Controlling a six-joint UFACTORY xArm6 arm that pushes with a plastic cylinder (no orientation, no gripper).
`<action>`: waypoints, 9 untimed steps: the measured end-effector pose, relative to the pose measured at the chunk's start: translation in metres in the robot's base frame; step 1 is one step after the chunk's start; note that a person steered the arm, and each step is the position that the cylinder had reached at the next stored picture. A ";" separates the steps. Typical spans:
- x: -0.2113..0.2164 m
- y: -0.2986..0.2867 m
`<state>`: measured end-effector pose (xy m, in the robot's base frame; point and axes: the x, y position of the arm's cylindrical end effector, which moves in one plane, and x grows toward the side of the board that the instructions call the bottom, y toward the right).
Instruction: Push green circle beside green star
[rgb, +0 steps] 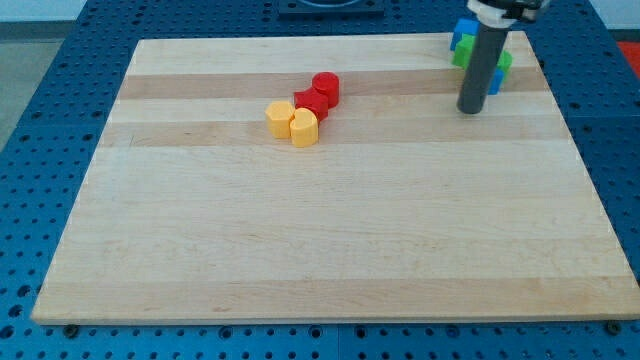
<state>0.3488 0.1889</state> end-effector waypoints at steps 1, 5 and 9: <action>-0.014 0.029; -0.051 0.045; -0.076 0.067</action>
